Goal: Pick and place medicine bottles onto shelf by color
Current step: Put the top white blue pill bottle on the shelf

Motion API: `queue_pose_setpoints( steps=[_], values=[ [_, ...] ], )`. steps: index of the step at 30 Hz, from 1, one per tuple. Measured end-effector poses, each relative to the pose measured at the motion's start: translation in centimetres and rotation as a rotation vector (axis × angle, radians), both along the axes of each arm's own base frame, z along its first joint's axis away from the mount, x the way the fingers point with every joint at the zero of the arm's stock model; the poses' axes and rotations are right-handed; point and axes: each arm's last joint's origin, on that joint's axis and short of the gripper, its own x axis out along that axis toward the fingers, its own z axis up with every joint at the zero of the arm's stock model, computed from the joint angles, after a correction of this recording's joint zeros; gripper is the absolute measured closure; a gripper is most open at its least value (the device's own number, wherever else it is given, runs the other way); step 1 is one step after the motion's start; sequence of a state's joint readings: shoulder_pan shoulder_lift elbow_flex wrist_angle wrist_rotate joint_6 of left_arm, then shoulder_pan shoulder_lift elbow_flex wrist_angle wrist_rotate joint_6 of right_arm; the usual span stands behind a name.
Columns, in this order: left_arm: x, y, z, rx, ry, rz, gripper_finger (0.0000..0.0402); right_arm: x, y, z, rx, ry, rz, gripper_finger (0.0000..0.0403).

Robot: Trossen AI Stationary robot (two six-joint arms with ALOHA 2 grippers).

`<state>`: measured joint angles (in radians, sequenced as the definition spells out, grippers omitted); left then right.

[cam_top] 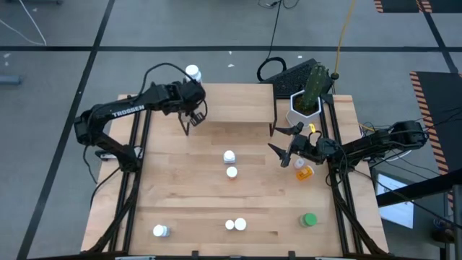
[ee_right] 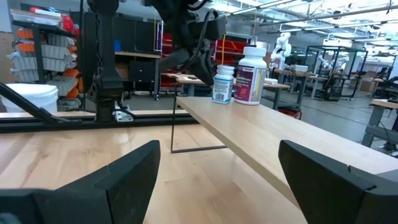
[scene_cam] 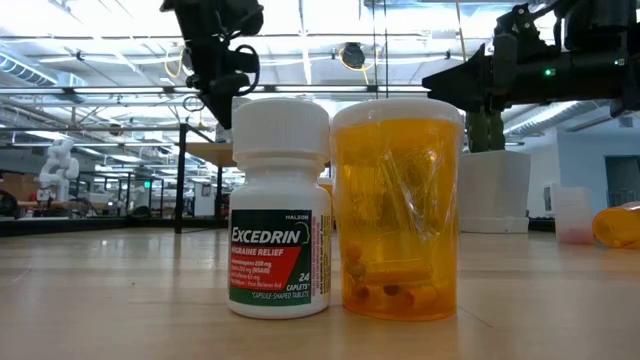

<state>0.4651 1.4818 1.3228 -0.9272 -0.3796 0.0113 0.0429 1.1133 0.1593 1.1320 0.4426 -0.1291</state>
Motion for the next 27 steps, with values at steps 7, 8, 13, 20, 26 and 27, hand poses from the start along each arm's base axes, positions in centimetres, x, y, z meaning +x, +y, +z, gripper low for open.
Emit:
queue_pose_setpoints(
  steps=[7, 8, 13, 20, 26, 27],
  values=[
    [0.1, 1.3, 0.2, 0.028, -0.064, 0.02, 0.0393, 0.0, 0.0, 0.0, -0.012, 0.005, -0.002, 0.0078],
    [0.1, 1.5, 0.3, 0.032, -0.069, 0.023, 0.0392, 0.0, 0.0, 0.0, -0.012, 0.005, -0.002, 0.0078],
    [0.0, 2.1, 0.4, 0.05, -0.098, 0.039, 0.0396, 0.0, 0.0, 0.0, -0.012, 0.005, -0.002, 0.0078],
    [0.6, 2.4, 0.9, 0.09, -0.162, 0.031, 0.0391, 0.0, 0.0, 0.0, -0.012, 0.005, -0.002, 0.0078],
    [0.2, 1.3, 2.1, 0.082, -0.156, 0.022, 0.0395, 0.0, 0.0, 0.0, -0.01, 0.004, -0.002, 0.0078],
    [-0.1, 0.9, 2.7, 0.096, -0.155, 0.028, 0.0395, 0.0, 0.0, 0.0, -0.01, 0.004, -0.002, 0.0078]
  ],
)
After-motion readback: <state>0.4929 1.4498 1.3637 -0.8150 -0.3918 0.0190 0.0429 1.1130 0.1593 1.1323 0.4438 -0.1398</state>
